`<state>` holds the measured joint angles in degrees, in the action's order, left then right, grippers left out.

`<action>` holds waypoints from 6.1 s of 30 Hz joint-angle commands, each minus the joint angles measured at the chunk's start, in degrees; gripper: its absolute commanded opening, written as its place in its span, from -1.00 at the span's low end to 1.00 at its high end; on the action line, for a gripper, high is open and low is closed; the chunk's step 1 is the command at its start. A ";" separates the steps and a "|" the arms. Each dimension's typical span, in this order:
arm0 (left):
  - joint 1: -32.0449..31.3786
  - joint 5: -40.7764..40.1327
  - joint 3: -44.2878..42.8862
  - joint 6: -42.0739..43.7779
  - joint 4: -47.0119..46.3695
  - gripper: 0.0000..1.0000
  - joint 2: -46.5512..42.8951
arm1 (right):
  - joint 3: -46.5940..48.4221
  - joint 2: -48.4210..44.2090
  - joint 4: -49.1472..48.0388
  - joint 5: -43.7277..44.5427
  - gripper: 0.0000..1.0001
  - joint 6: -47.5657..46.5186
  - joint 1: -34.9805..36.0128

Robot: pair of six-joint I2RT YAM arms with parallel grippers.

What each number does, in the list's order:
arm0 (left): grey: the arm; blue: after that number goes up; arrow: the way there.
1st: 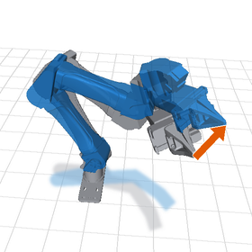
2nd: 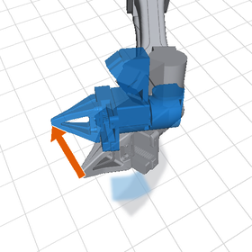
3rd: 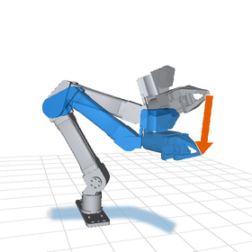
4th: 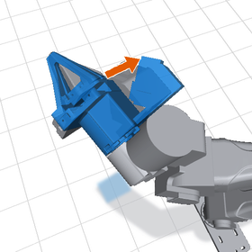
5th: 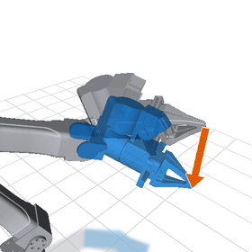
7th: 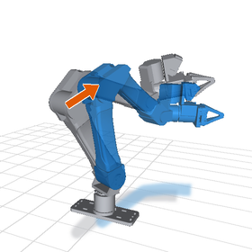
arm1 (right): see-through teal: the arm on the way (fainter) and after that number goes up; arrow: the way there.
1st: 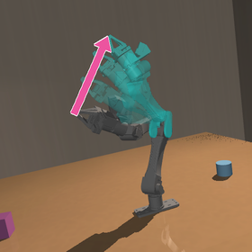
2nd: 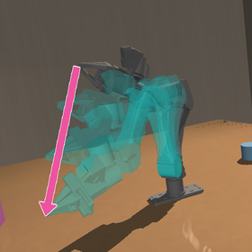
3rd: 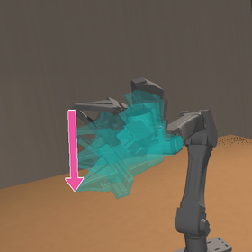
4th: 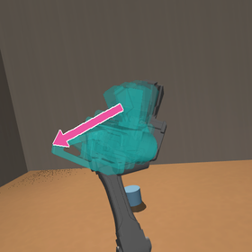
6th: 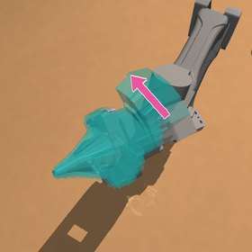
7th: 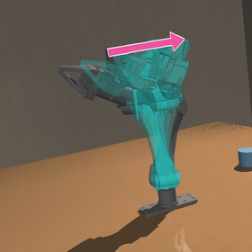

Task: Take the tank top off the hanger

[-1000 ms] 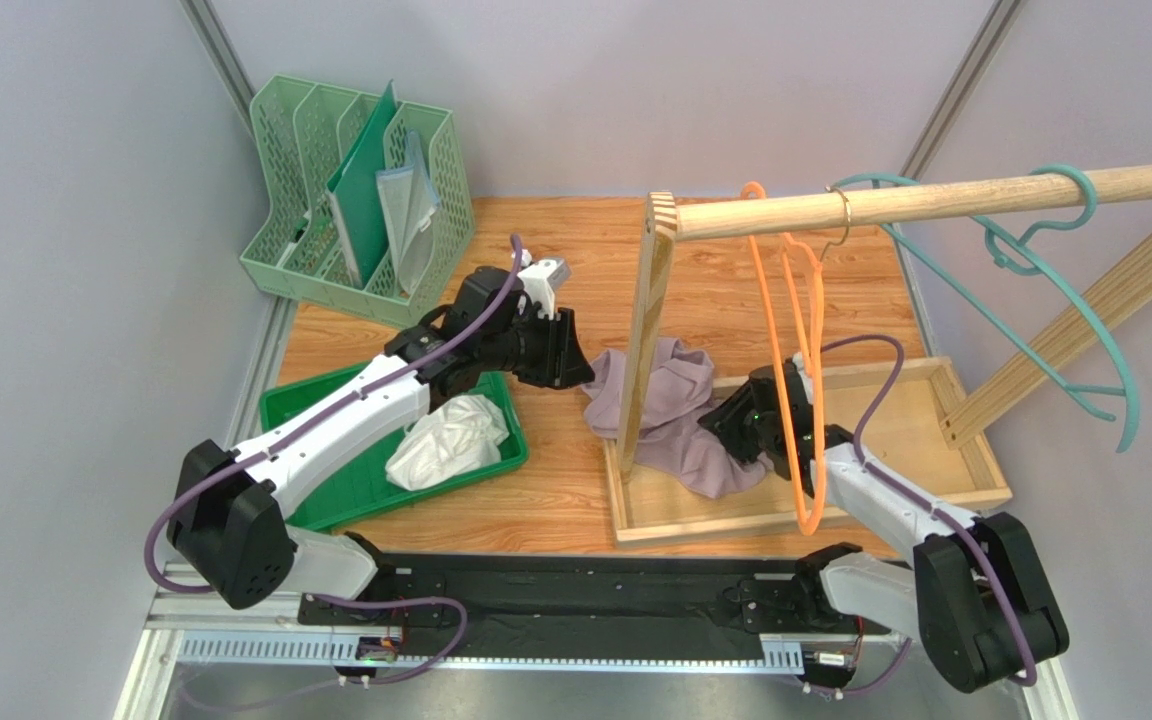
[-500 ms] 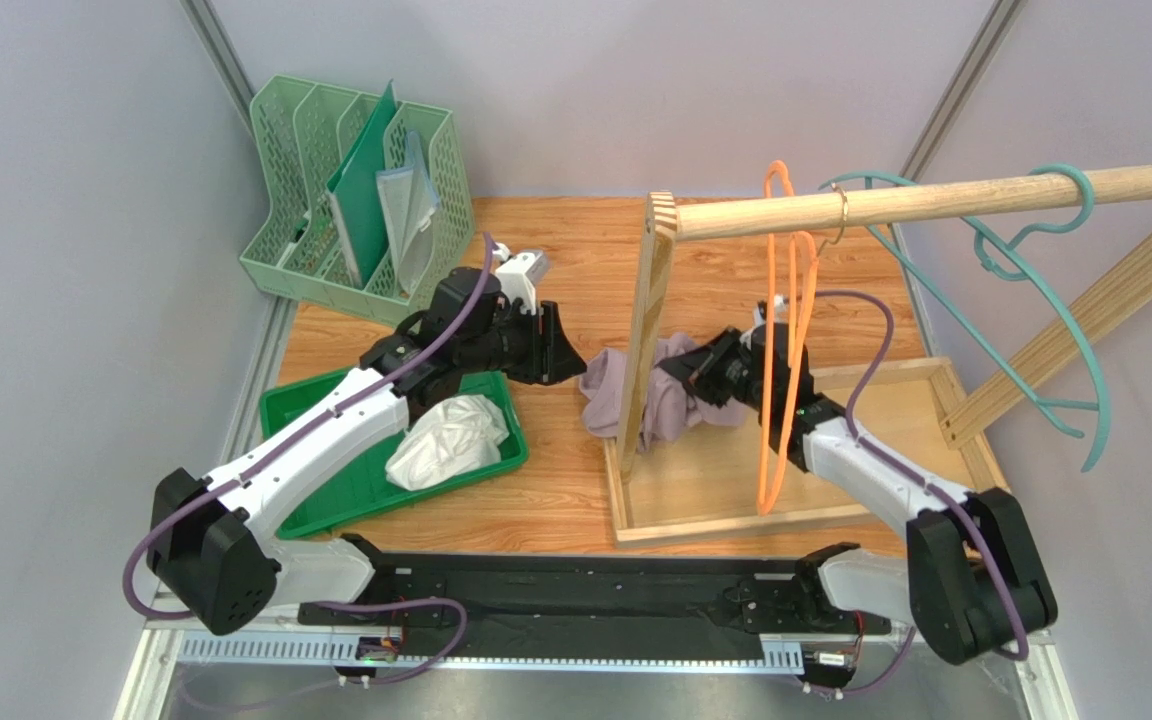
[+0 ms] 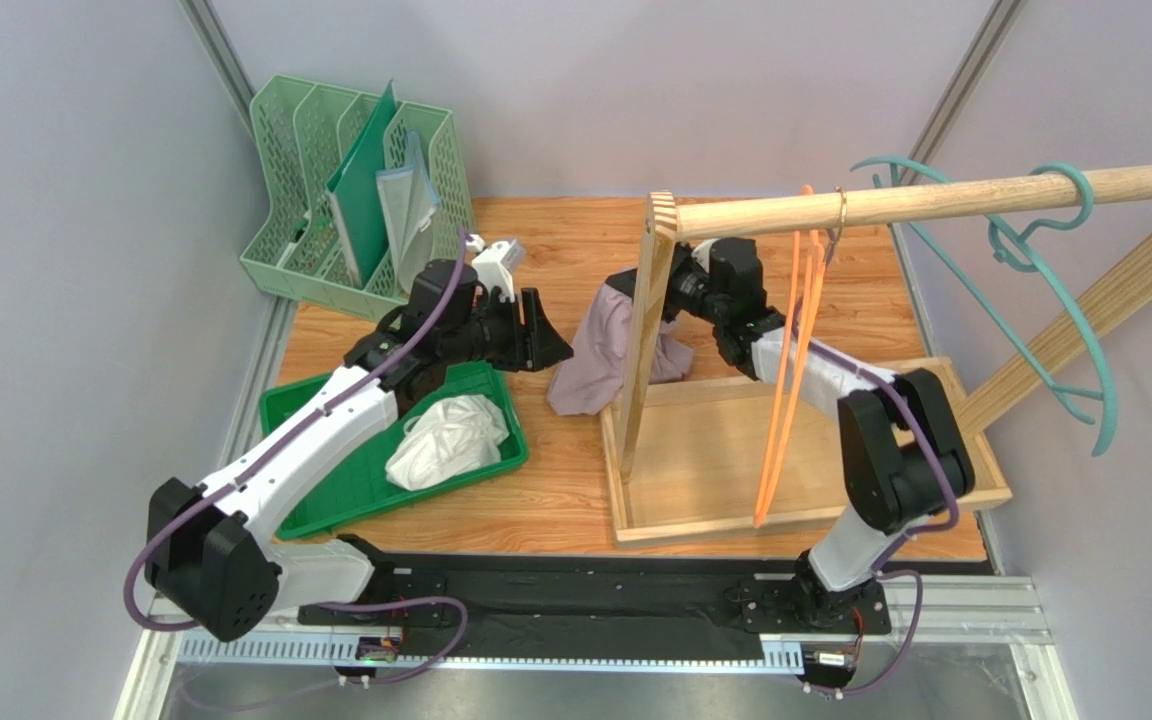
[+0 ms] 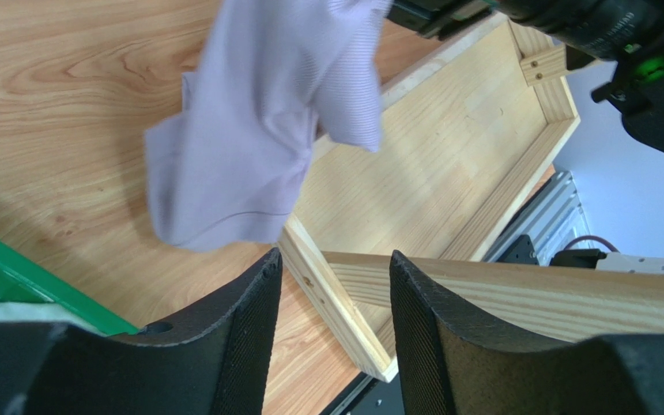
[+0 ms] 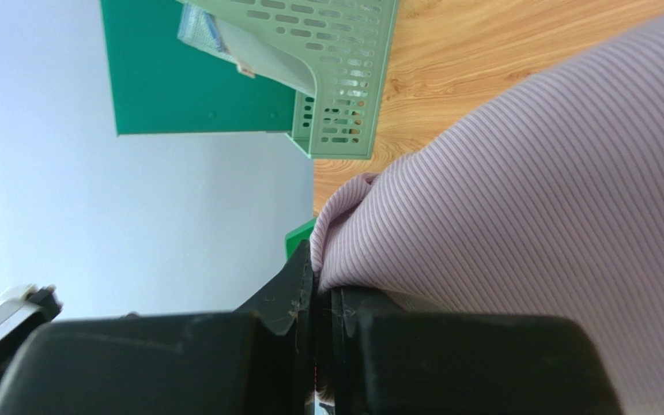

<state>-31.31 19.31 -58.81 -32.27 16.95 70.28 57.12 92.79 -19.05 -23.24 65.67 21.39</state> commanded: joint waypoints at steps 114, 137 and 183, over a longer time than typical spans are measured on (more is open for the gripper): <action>12.32 -45.05 -8.52 -33.54 54.94 -0.99 -22.82 | -26.63 -51.66 39.88 -13.41 0.61 -22.16 -20.86; 50.12 -26.52 16.35 -46.29 30.60 -1.00 -8.49 | -26.62 -51.57 41.55 -12.97 0.61 -23.39 -20.86; -1.90 5.47 5.96 11.19 9.87 0.98 -13.54 | -30.13 -54.12 40.24 -17.88 0.63 -28.05 -20.77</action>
<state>-30.06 22.61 -60.86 -22.39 31.33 68.07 28.77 40.56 24.21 -37.43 40.34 0.56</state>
